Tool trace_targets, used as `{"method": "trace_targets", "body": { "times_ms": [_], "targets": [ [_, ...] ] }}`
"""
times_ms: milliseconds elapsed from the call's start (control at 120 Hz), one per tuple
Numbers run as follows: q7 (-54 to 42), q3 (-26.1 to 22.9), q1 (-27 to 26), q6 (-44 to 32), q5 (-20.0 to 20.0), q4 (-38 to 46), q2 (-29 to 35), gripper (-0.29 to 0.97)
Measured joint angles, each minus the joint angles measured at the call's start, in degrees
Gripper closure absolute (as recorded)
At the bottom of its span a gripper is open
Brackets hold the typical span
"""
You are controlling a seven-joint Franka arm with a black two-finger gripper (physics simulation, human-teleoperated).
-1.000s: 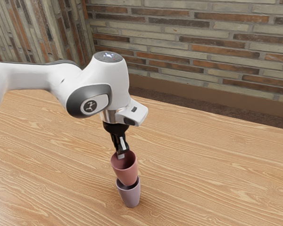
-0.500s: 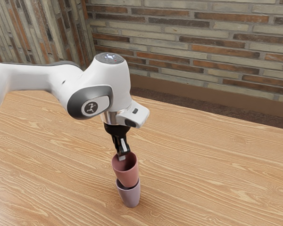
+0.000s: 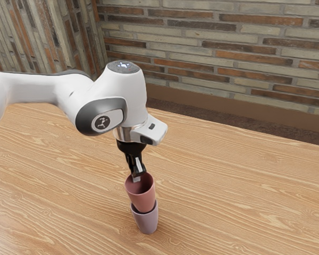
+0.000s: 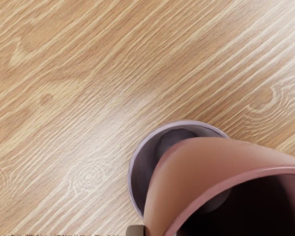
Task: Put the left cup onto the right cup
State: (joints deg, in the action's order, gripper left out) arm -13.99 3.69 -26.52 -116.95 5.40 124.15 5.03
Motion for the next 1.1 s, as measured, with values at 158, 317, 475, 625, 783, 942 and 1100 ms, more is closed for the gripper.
{"method": "trace_targets", "body": {
  "times_ms": [158,317,475,625,783,942,1100],
  "targets": [
    [0.02,0.0,0.27,0.0,0.0,0.08,0.02,0.79],
    [0.03,0.0,0.43,0.0,0.0,0.14,0.0,0.79],
    [0.05,0.0,0.42,0.0,0.0,0.11,-0.06,0.79],
    [0.06,0.0,0.42,0.0,0.0,0.15,-0.06,0.79],
    [0.19,0.01,0.39,0.03,-0.11,0.15,-0.06,0.76],
    [0.24,0.0,0.38,-0.16,-0.31,0.62,-0.05,0.67],
    [0.27,0.0,0.44,-0.51,-0.37,1.0,0.02,0.53]
  ]
}}
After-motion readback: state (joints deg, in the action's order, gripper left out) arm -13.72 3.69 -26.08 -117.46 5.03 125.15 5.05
